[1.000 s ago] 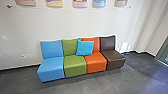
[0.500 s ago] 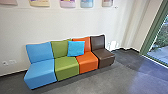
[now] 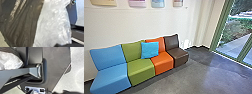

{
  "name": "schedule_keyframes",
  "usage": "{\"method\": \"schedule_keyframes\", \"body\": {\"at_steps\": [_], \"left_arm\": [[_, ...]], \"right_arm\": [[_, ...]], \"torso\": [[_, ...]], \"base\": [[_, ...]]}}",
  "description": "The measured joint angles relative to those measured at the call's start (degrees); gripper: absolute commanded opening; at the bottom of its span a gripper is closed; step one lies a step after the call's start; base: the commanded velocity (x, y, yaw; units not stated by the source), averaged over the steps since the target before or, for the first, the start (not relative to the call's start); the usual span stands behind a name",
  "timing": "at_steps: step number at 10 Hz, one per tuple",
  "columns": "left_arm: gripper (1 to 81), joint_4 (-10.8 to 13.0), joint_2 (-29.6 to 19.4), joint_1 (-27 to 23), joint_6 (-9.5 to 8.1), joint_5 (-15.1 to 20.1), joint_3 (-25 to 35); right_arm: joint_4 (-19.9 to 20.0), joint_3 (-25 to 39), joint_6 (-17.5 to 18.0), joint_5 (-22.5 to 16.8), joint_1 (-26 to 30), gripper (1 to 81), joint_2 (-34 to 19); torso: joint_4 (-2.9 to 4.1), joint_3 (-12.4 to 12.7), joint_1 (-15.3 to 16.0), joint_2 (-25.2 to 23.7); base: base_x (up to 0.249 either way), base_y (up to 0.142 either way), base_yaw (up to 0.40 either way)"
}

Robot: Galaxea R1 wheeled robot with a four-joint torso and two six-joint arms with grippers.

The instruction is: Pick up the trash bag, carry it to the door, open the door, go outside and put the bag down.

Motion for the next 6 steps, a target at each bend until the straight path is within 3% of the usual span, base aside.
{"method": "schedule_keyframes", "body": {"at_steps": [6], "left_arm": [[1.0, 0.0, 0.0, 0.0, 0.0, 0.0, 0.0]], "right_arm": [[0.0, 0.0, 0.0, 0.0, -0.1, 81.1, 0.2]], "torso": [[0.0, 0.0, 0.0, 0.0]], "base": [[0.0, 0.0, -0.309]]}}
